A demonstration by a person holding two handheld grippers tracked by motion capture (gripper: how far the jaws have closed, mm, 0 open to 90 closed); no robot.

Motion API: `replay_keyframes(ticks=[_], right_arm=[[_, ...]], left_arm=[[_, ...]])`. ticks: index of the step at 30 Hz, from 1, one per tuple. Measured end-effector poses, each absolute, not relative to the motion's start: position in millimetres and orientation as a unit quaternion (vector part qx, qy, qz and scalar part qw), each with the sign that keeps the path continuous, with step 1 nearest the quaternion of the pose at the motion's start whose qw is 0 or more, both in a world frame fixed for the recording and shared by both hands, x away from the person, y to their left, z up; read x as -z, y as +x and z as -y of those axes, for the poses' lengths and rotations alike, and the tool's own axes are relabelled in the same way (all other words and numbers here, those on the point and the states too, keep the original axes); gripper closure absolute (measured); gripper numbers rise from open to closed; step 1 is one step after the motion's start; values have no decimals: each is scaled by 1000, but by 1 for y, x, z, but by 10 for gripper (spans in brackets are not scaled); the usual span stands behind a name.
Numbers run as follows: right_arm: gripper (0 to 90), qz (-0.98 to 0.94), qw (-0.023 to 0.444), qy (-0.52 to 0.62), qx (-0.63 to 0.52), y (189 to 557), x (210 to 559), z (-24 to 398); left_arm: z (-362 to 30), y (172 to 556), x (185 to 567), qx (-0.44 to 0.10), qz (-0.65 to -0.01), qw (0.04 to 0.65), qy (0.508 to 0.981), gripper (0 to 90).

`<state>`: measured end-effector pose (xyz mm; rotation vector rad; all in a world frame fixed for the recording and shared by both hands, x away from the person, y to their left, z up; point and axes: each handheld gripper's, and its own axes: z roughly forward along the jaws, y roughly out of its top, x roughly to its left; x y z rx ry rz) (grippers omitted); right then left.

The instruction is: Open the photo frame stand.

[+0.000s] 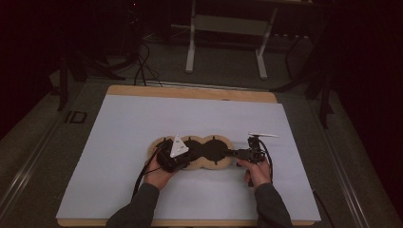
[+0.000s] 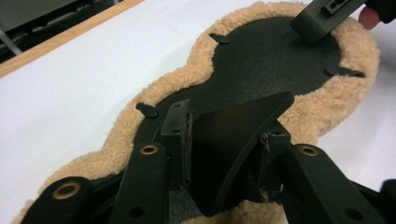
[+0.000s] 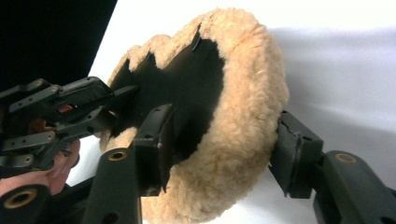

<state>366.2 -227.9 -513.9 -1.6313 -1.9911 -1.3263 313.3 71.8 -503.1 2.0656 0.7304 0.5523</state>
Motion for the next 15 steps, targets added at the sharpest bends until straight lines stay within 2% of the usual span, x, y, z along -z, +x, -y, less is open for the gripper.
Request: replay_keyframes(ticks=[15], right_arm=[[533, 690, 113, -549, 459, 364, 507, 229]], left_arm=[[-74, 308, 502, -202, -308, 408, 836, 412]])
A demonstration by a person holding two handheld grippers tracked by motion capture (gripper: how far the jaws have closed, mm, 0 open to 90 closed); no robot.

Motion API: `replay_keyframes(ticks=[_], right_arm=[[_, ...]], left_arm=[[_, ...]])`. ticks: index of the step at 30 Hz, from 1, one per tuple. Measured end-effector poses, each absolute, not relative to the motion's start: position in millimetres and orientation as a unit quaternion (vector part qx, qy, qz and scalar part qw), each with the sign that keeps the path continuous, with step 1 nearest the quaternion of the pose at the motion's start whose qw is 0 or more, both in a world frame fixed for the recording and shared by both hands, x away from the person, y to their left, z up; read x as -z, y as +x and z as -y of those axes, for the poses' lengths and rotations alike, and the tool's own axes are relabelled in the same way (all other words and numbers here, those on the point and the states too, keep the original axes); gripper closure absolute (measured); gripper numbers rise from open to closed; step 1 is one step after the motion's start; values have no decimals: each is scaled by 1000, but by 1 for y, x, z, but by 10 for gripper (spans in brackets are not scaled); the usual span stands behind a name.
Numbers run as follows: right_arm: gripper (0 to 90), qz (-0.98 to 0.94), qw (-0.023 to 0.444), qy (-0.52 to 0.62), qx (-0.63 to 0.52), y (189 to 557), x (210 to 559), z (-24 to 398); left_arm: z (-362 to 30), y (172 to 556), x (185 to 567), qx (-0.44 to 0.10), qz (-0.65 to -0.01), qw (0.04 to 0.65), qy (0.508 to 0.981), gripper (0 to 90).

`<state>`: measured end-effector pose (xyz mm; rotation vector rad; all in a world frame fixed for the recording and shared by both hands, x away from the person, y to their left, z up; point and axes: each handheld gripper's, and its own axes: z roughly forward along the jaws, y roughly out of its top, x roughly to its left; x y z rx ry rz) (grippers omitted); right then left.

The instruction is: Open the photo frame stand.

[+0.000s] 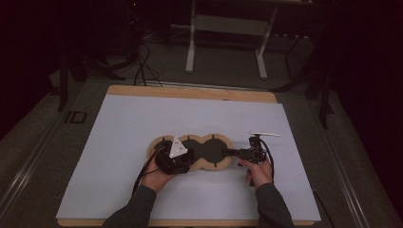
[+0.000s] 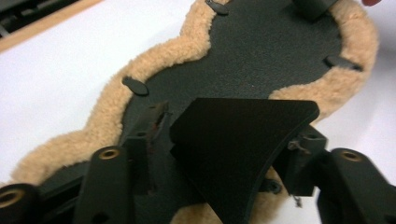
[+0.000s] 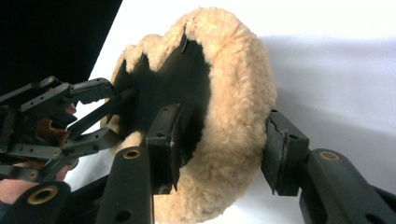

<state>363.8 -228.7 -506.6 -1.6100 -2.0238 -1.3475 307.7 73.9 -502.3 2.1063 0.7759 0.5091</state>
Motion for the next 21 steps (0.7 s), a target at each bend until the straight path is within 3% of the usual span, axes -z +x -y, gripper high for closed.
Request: replay_keyframes(ticks=[9, 21], right_arm=[[551, 694, 108, -545, 458, 363, 504, 229], [558, 696, 103, -540, 461, 362, 503, 229]], left_arm=[[-87, 303, 505, -159, -338, 407, 834, 380], [-117, 276, 508, -161, -338, 432, 820, 390]])
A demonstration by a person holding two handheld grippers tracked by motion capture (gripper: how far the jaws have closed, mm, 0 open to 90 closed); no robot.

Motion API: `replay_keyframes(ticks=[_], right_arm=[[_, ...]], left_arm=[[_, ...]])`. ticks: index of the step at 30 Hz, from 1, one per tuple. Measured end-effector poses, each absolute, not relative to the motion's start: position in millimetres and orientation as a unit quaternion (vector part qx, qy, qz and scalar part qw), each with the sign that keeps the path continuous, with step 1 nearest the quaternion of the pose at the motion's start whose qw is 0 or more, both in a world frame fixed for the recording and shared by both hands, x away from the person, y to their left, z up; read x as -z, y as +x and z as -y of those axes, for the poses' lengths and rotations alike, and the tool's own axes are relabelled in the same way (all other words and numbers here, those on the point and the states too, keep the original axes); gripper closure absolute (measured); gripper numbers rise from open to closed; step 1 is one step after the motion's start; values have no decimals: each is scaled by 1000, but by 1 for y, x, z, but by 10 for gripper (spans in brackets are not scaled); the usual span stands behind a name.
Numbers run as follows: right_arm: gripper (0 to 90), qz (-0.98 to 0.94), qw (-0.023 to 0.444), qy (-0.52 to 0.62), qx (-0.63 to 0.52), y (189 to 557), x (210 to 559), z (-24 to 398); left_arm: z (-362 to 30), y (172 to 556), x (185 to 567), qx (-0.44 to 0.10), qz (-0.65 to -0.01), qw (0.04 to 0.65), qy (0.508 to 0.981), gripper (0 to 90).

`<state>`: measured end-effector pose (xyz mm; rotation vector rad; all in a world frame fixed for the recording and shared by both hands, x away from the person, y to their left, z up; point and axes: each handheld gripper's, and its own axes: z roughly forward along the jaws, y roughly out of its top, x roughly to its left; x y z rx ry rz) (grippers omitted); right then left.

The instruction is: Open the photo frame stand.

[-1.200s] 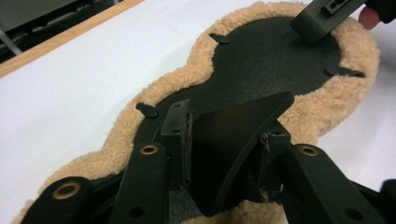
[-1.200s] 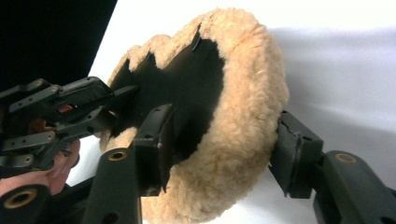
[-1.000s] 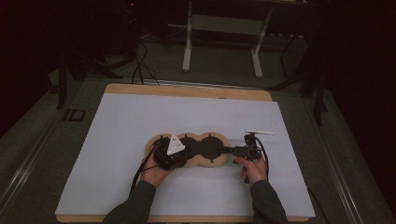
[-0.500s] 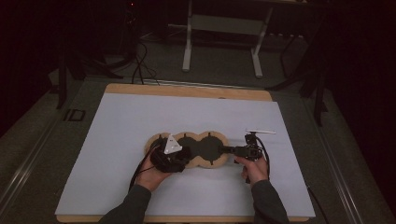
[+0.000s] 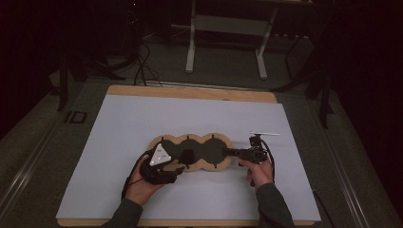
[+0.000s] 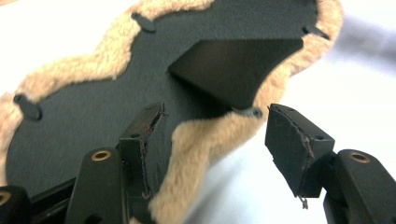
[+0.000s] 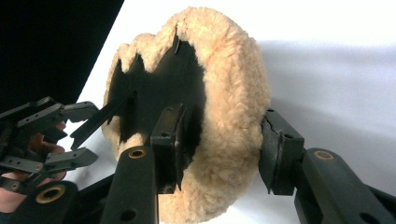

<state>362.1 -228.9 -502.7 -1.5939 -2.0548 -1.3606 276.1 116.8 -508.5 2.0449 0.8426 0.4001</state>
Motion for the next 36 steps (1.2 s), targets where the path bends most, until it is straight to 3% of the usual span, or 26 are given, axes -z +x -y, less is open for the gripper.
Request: replay_keyframes(ticks=[13, 27, 36], right_arm=[[561, 709, 92, -528, 459, 359, 499, 228], [567, 725, 77, -510, 455, 357, 493, 226], [568, 733, 69, -501, 455, 356, 491, 226]], left_arm=[[-142, 262, 504, -149, -333, 438, 821, 372], [-198, 277, 497, -147, -416, 464, 768, 406], [-216, 295, 511, -129, -459, 459, 750, 354]])
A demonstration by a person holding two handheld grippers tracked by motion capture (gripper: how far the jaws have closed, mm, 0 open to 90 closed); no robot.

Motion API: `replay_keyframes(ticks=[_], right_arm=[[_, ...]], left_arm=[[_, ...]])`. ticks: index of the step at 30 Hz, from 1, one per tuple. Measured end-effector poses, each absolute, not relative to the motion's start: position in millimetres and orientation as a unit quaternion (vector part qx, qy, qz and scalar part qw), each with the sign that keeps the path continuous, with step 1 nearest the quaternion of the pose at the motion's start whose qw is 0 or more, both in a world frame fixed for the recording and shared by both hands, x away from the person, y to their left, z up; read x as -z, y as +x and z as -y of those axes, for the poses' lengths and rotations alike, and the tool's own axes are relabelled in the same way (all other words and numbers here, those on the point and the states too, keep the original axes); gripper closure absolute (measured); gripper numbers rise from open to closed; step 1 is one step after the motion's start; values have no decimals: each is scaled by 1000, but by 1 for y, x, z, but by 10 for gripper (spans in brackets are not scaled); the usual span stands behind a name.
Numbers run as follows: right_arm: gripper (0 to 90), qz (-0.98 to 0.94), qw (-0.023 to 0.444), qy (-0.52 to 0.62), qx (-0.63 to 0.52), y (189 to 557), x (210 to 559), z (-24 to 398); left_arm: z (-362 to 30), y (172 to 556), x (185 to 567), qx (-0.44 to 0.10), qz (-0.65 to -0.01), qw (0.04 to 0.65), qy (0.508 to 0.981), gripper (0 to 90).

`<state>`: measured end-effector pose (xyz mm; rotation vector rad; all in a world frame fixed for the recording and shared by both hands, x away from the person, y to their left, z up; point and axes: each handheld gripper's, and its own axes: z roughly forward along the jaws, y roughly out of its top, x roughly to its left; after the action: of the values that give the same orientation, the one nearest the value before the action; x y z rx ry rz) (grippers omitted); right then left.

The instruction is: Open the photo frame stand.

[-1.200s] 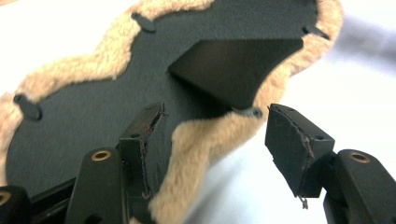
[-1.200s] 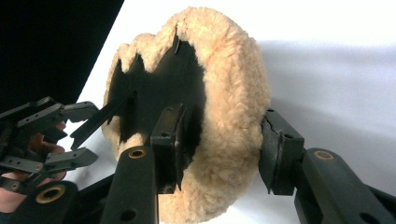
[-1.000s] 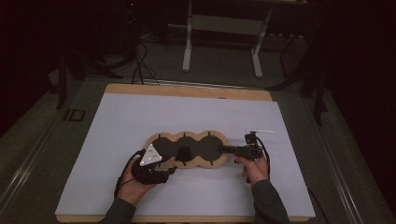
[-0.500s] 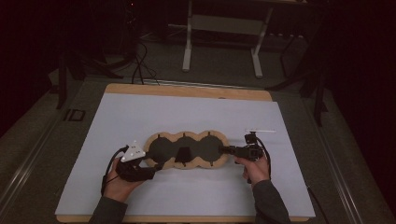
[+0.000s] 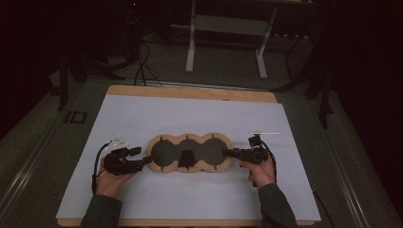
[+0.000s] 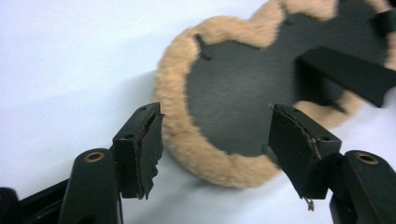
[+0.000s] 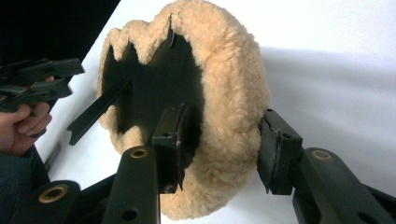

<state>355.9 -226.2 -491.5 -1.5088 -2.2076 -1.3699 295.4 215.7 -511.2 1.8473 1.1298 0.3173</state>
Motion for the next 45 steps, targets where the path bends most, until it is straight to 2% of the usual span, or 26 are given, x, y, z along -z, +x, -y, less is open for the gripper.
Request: replay_keyframes(ticks=[9, 40, 45], right_arm=[[569, 745, 58, -489, 450, 355, 491, 226], [572, 787, 9, -434, 439, 346, 487, 224], [572, 789, 5, -429, 440, 345, 488, 224]], left_arm=[[-219, 304, 519, -120, -474, 458, 742, 353], [-208, 312, 529, -66, -457, 469, 753, 345], [-207, 312, 529, -64, -458, 469, 752, 384]])
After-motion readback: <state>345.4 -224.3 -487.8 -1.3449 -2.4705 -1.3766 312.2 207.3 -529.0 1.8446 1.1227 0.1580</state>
